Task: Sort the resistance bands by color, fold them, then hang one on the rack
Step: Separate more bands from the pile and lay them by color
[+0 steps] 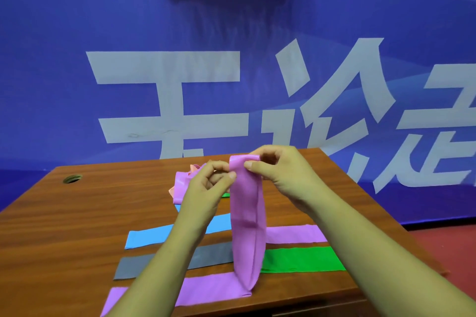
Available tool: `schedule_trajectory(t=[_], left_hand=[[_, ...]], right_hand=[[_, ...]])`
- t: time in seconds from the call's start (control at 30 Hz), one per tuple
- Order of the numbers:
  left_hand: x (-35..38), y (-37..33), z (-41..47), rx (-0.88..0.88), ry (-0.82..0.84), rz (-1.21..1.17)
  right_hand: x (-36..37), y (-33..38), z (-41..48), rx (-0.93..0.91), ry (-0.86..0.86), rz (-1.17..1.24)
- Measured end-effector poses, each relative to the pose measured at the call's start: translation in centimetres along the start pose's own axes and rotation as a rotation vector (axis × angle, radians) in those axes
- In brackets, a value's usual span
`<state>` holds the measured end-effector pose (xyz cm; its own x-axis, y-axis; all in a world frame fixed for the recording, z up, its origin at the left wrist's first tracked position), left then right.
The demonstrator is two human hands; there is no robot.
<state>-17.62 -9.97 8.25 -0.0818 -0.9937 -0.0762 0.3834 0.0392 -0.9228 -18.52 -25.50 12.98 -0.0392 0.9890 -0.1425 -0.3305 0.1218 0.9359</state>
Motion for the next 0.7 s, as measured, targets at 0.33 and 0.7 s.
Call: schedule_trajectory(t=[0.33, 0.7], left_hand=[[-0.8, -1.6, 1.8, -0.078, -0.083, -0.117], [-1.1, -1.2, 2.6, -0.194, -0.140, -0.246]], right_hand=[[1.3, -2.3, -1.1, 0.121, 0.102, 0.155], [2.0, -5.5, -2.6, 0.114, -0.024, 0.241]])
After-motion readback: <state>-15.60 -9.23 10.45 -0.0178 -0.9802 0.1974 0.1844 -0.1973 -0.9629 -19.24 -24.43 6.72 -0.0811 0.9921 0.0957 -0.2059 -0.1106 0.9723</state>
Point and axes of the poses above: each hand's wrist, its own z-axis towards the middle knuckle, its own x-axis out of the palm, y = z × x, the point moved 8 cm from there along z, towards the middle knuckle, and after that the axes turned 9 degrees about z, right-handed, at the moved point
